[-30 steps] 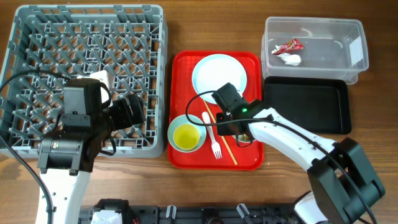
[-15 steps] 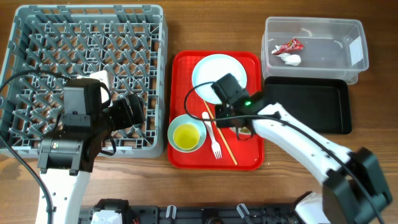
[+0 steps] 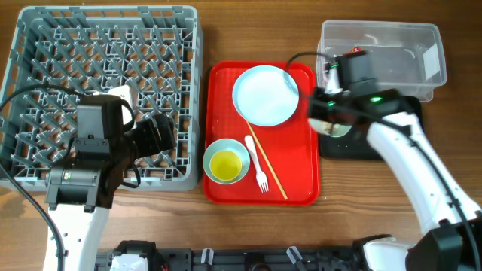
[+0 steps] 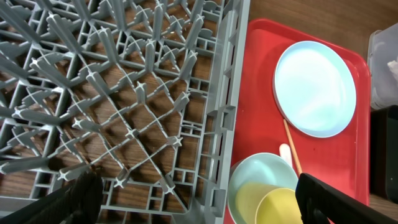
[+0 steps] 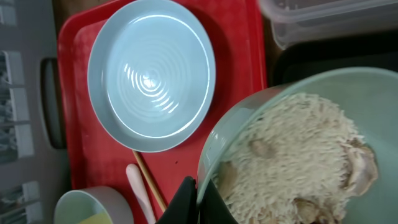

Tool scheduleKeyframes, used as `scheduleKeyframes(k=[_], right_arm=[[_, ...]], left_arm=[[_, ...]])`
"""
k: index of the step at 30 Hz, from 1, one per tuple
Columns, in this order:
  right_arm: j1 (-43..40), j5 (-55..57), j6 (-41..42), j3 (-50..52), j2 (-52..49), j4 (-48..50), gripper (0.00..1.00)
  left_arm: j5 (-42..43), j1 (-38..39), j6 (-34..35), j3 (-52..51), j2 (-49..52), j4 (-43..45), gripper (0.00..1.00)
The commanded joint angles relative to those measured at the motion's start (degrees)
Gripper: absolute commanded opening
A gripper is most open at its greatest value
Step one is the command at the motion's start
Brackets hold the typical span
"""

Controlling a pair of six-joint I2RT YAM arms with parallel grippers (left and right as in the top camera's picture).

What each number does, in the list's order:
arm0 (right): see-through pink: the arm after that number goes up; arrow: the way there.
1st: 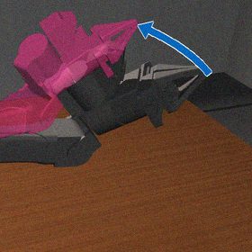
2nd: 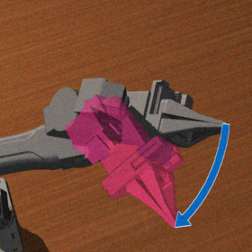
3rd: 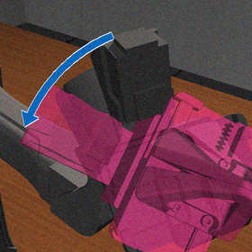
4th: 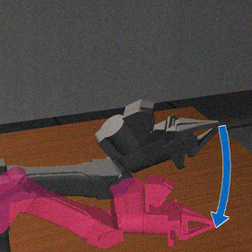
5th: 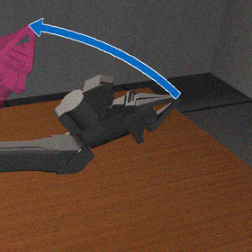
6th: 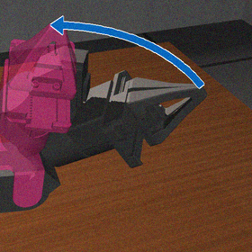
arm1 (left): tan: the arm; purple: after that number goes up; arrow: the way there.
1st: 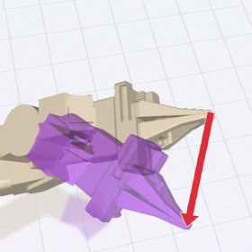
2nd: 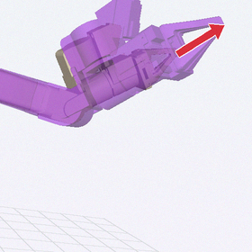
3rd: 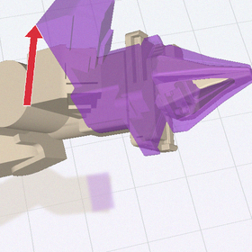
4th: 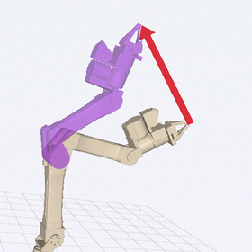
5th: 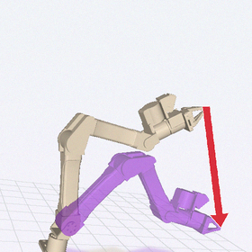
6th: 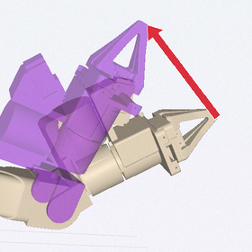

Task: Sort waste into correct bins and load items into the dishwasher rack
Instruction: 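Lift the green bowl over the black tray and tip out the rice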

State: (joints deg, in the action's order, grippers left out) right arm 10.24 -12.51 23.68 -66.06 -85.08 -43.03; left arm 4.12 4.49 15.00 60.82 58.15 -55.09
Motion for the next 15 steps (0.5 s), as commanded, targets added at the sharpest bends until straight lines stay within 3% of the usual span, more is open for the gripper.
scheduleKeyframes(k=[1, 6, 15], right_arm=[[-7.3, -15.6, -7.7, -1.0, -2.9, 0.0, 0.04], [-13.7, -27.2, -12.2, -1.0, -8.7, -0.7, 0.05], [-21.4, -41.0, -10.1, -1.0, -16.8, 2.8, 0.04]], left_arm=[[-0.8, -0.3, 0.7, 1.0, 0.0, 0.2, 1.00], [-0.8, -0.3, 0.7, 1.0, 0.0, 0.2, 1.00], [-0.8, -0.3, 0.7, 1.0, 0.0, 0.2, 1.00]])
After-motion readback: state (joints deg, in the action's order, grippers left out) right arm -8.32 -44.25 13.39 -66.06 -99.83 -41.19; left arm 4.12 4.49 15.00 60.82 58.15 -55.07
